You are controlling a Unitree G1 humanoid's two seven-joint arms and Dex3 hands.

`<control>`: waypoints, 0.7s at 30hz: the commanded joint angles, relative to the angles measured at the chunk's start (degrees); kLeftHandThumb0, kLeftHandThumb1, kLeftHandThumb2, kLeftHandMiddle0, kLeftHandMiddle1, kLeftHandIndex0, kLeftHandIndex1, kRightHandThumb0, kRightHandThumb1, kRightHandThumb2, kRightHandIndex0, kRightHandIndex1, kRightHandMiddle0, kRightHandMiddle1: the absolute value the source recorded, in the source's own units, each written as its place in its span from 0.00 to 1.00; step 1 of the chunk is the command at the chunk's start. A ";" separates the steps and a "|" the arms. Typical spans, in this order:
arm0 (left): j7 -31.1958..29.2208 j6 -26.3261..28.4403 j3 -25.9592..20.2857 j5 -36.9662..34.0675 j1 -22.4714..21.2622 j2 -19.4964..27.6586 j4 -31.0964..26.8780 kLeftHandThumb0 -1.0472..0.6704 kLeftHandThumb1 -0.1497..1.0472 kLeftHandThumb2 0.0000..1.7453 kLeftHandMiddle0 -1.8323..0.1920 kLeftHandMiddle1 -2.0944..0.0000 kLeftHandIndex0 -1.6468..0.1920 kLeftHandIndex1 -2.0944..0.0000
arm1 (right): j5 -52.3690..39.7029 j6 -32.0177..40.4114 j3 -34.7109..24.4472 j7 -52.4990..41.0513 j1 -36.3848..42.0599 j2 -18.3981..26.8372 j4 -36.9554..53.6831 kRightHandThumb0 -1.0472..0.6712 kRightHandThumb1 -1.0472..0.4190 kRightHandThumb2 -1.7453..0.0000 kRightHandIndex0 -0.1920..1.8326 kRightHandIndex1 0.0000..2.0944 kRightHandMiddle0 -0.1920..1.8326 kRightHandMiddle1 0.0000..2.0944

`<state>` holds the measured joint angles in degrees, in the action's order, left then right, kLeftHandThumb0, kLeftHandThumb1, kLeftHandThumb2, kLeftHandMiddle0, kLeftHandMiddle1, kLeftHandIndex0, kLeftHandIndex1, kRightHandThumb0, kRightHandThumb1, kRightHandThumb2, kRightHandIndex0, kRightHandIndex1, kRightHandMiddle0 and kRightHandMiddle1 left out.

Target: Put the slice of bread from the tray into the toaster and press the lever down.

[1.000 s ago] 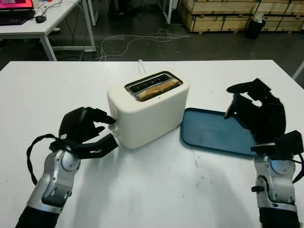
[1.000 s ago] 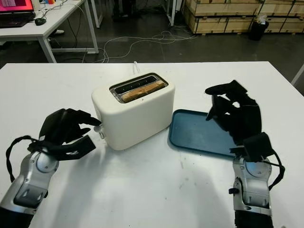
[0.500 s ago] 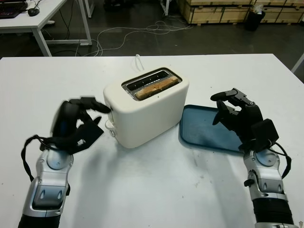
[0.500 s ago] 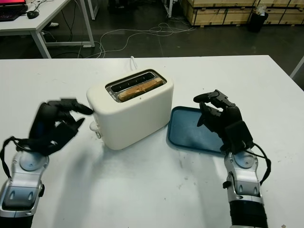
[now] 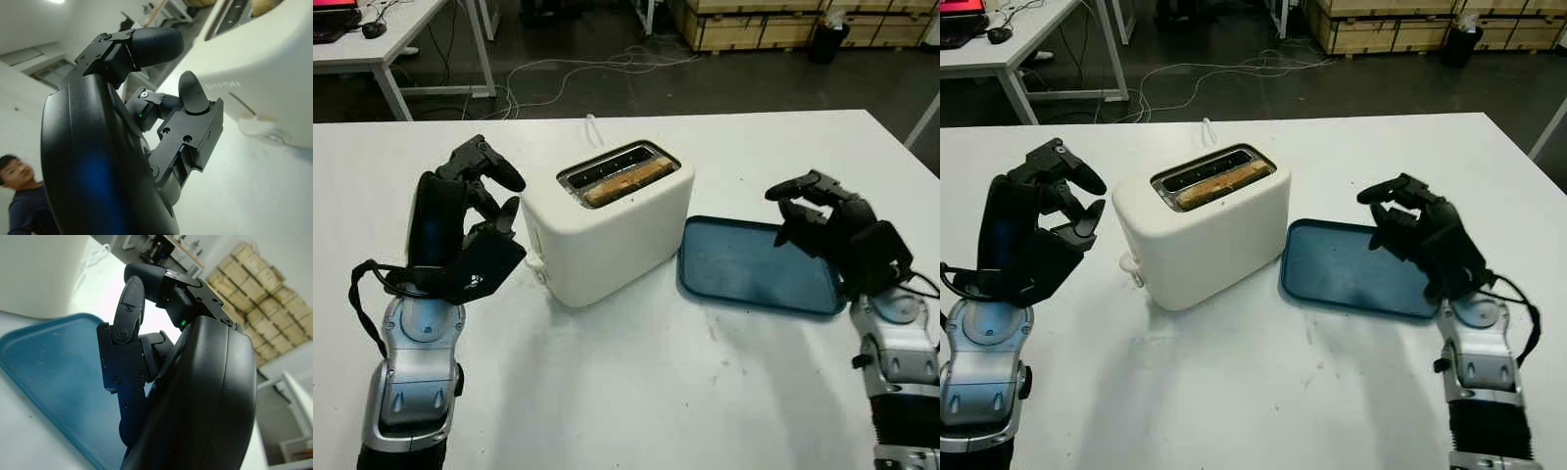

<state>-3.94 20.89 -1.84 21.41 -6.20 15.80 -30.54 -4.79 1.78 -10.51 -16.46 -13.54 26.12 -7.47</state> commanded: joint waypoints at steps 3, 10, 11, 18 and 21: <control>-3.64 3.90 -0.09 1.83 0.15 3.51 -0.27 0.72 0.83 0.48 0.41 0.17 0.52 0.17 | 1.12 -0.88 0.69 -3.00 -2.93 3.33 -1.29 0.47 0.09 0.75 0.50 0.83 0.38 0.83; -8.00 7.98 1.00 4.16 0.02 7.48 0.83 0.73 0.82 0.41 0.43 0.17 0.54 0.17 | 3.97 -0.91 3.22 -4.54 -4.90 4.21 -2.17 0.51 0.09 0.75 0.50 0.83 0.38 0.83; -8.61 8.83 1.19 4.44 -0.12 7.78 0.94 0.73 0.83 0.40 0.44 0.17 0.55 0.17 | 3.81 -0.90 3.45 -4.78 -4.97 3.96 -2.28 0.52 0.09 0.75 0.50 0.83 0.37 0.83; -10.24 11.10 1.81 5.77 -1.31 9.07 2.14 0.72 0.89 0.31 0.47 0.17 0.58 0.17 | 5.36 -2.64 5.80 -4.32 -5.15 3.14 -3.88 0.53 0.09 0.74 0.51 0.83 0.39 0.83; -10.25 11.78 1.93 5.84 -1.96 8.88 2.33 0.71 0.89 0.31 0.48 0.17 0.60 0.17 | 5.53 -3.27 6.02 -4.72 -5.25 2.81 -4.55 0.53 0.09 0.74 0.52 0.83 0.40 0.83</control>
<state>-13.78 32.08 -0.34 26.58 -6.94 24.15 -28.60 0.70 -0.05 -4.71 -21.21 -17.90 29.51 -11.40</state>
